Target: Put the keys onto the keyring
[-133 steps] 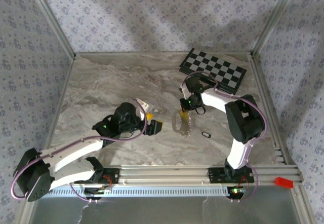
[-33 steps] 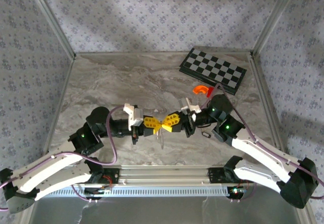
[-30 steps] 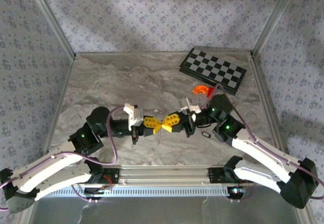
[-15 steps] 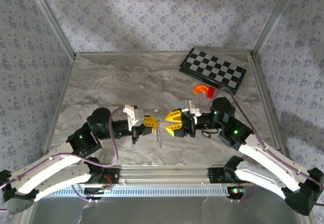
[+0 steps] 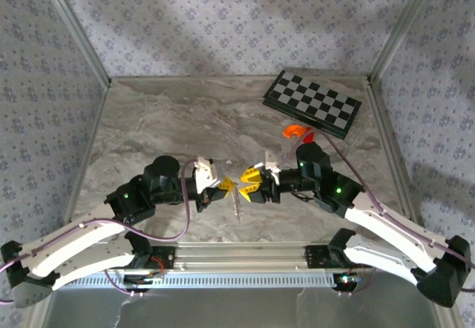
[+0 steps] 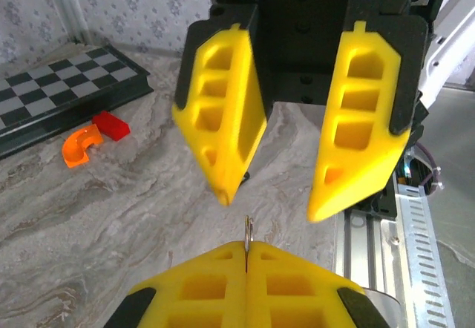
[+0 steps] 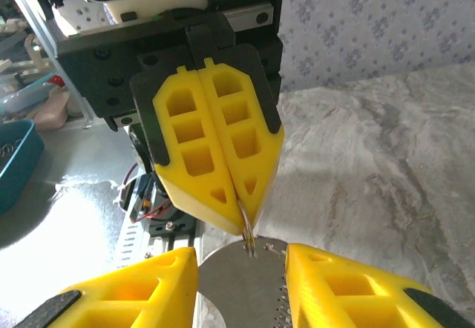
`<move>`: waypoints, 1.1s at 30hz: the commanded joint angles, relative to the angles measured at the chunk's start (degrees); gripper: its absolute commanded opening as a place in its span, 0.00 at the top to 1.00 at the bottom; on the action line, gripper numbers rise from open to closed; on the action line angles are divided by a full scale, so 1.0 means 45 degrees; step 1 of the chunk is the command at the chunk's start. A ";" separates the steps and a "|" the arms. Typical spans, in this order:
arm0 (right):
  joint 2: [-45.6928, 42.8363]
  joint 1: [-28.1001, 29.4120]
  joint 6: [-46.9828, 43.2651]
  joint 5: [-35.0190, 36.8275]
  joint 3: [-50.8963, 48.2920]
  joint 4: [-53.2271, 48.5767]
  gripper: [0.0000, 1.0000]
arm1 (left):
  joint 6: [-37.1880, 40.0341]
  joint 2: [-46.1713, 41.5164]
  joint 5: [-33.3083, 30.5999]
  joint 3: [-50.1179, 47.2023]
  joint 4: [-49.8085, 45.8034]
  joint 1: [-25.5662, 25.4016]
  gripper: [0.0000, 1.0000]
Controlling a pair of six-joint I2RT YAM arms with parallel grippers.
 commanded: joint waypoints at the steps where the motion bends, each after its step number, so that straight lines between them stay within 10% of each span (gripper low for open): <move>1: 0.0146 0.0226 -0.0494 -0.0236 0.0526 -0.0409 0.62 | 0.0389 0.0055 -0.0112 0.0577 -0.0129 -0.0157 1.00; 29: 0.0561 0.0697 -0.1260 0.1084 0.0785 -0.0876 1.00 | 0.0267 -0.0160 0.0047 0.0593 -0.0381 -0.0440 1.00; 33: 0.0299 0.0606 -0.0907 0.0827 0.0595 -0.0254 1.00 | -0.0010 -0.0548 0.0196 0.0382 -0.0017 -0.0440 0.76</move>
